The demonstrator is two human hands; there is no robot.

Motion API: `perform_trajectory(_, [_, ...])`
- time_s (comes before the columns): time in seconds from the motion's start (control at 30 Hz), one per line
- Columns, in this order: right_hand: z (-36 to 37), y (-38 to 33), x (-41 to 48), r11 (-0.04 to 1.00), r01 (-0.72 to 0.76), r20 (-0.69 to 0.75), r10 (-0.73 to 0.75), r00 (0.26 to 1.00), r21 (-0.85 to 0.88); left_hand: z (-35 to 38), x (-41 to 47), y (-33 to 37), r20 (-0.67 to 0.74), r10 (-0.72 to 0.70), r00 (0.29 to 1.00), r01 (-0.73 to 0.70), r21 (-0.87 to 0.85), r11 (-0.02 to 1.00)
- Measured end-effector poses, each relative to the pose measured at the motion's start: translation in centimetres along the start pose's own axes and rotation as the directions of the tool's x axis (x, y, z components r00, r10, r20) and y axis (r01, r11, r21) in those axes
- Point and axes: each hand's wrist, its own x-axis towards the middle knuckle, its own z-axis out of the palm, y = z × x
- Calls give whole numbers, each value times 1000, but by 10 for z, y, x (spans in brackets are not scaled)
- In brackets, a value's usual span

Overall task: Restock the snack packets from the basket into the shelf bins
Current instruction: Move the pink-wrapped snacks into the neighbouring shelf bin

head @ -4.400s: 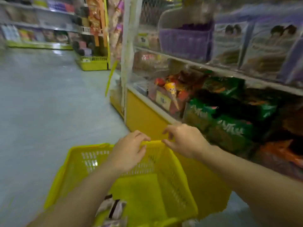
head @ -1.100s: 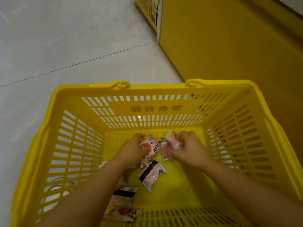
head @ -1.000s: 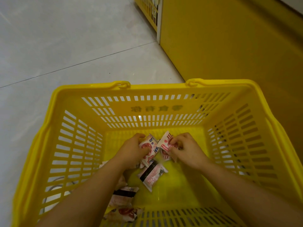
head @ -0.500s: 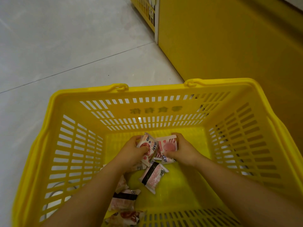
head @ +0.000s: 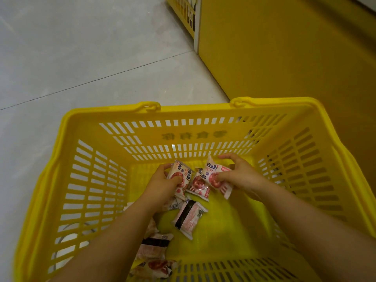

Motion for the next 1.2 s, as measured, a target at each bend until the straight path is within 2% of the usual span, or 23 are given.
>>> perform_trajectory(0.07, [12, 3, -3, 996, -21, 14, 20, 1000, 83, 0, -1, 0, -12, 6, 1000, -6, -16, 1000])
perform_trajectory(0.27, [56, 27, -5, 963, -61, -195, 115, 974, 262, 2, 3, 1, 5, -14, 1000, 14, -51, 999])
perform_trajectory(0.43, [58, 9, 2, 967, -19, -142, 57, 988, 256, 11, 5, 5, 61, -68, 996, 71, -59, 996])
perform_trajectory(0.57, [42, 6, 7, 993, 56, -234, -30, 972, 108, 14, 1, 8, 124, -150, 981, 175, -233, 957])
perform_trajectory(0.7, [8, 12, 11, 986, 112, -399, -153, 904, -125, 20, 4, 13, 140, -150, 979, 189, -333, 924])
perform_trajectory(0.8, [4, 27, 12, 918, 135, -393, -289, 873, -373, 34, 3, 16, 242, -145, 959, 237, -414, 879])
perform_trajectory(0.87, [13, 34, 12, 901, 187, -346, -333, 877, -391, 46, 3, 14, 283, -153, 947, 265, -415, 870])
perform_trajectory(0.93, [19, 36, 12, 917, 221, -304, -326, 895, -332, 56, 3, 11, 231, -148, 962, 230, -381, 896])
perform_trajectory(1.0, [19, 36, 12, 916, 261, -261, -343, 902, -305, 61, 4, 9, 91, -86, 992, 105, -230, 968])
perform_trajectory(1.03, [18, 36, 11, 907, 281, -244, -363, 899, -314, 63, 4, 8, 1, -34, 999, 34, -73, 997])
perform_trajectory(1.1, [18, 36, 10, 900, 311, -226, -385, 895, -304, 63, 3, 6, -155, 90, 984, -37, 317, 948])
perform_trajectory(1.13, [20, 36, 9, 903, 324, -218, -389, 895, -282, 62, 3, 4, -188, 140, 972, -66, 355, 932])
perform_trajectory(1.17, [23, 37, 9, 901, 333, -214, -396, 893, -277, 61, 3, 5, -185, 165, 969, -103, 306, 946])
perform_trajectory(1.2, [26, 37, 10, 893, 337, -220, -408, 886, -300, 60, 1, 6, -166, 163, 973, -132, 181, 975])
